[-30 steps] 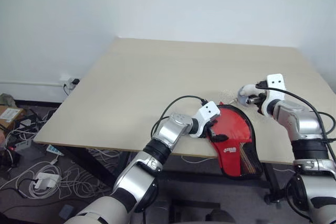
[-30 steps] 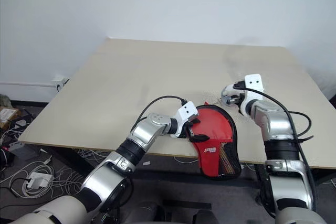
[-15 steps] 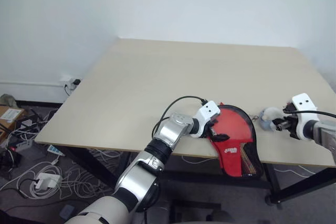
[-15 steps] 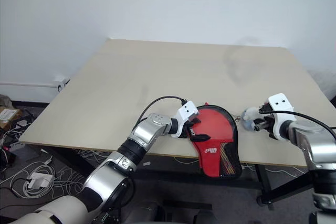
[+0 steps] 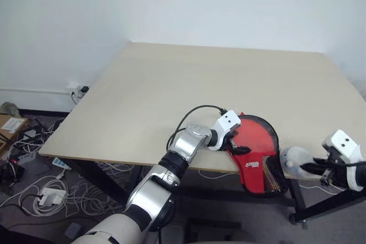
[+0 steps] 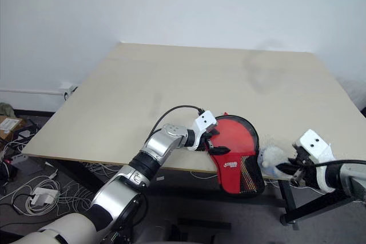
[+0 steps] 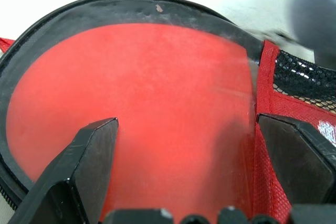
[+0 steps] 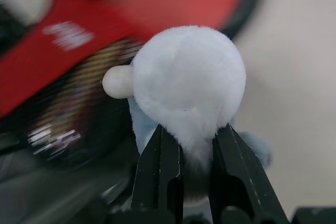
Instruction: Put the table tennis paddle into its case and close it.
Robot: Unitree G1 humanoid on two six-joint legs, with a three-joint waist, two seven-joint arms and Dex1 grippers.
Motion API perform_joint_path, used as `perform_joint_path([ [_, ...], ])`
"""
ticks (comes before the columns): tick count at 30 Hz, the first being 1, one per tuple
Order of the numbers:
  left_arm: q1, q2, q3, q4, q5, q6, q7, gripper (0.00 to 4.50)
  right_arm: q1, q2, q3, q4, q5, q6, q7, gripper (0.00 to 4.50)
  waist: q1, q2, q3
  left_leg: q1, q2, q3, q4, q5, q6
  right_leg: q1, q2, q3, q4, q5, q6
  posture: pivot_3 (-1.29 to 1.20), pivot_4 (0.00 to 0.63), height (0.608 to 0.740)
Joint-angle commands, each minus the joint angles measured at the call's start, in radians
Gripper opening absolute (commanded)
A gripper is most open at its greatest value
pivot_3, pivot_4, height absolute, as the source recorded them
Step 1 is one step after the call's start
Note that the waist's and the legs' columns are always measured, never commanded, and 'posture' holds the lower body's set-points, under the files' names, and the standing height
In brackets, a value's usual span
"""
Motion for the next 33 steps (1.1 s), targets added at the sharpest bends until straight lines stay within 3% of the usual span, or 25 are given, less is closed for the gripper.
perform_joint_path([
  [1,0.027,0.011,-0.020,0.042,0.015,0.034,0.001,4.50,0.111,-0.045,-0.067,-0.058,-0.035,-0.075,0.086,0.20,0.000,0.000,0.000,0.000,0.000,0.000,0.000,-0.001,0.001,0.000,0.000,0.000,0.000,0.000,0.000,0.00,0.000,0.715],
  [8,0.033,0.004,-0.025,0.045,0.015,0.032,0.000,4.50,0.275,-0.056,-0.189,-0.017,-0.096,-0.176,0.194,0.19,0.000,-0.001,0.000,0.002,-0.001,-0.001,0.002,-0.001,0.001,0.004,0.000,0.000,-0.002,-0.001,0.002,0.00,0.000,0.715],
  [16,0.022,0.004,-0.025,0.068,0.018,0.018,-0.001,4.50,0.509,0.002,-0.299,-0.154,-0.119,-0.252,0.336,0.19,0.014,0.000,-0.001,0.002,-0.001,-0.002,0.005,-0.007,0.005,0.005,-0.001,0.000,-0.002,-0.002,0.004,0.00,0.000,0.715],
  [21,0.003,-0.002,-0.014,0.099,0.016,0.001,0.003,4.50,0.393,0.032,-0.220,-0.176,-0.076,-0.157,0.215,0.19,0.014,-0.001,-0.003,0.002,0.000,-0.002,0.008,-0.009,0.004,0.006,0.000,0.000,-0.003,-0.003,0.004,0.00,0.000,0.715],
  [29,0.001,0.013,-0.011,0.096,0.016,-0.007,-0.016,4.50,0.256,0.044,-0.272,-0.194,0.046,-0.032,0.192,2.94,0.017,0.000,-0.004,0.002,0.000,-0.002,0.009,-0.008,0.001,0.006,-0.001,0.001,-0.002,-0.003,0.004,0.00,0.000,0.715],
  [33,0.003,0.027,-0.002,0.089,0.012,-0.006,-0.025,4.50,0.198,0.033,-0.319,-0.198,0.138,0.032,0.202,2.94,0.017,0.001,-0.004,0.002,0.000,-0.002,0.009,-0.010,0.003,0.006,-0.001,0.001,-0.002,-0.003,0.004,0.00,0.000,0.715],
])
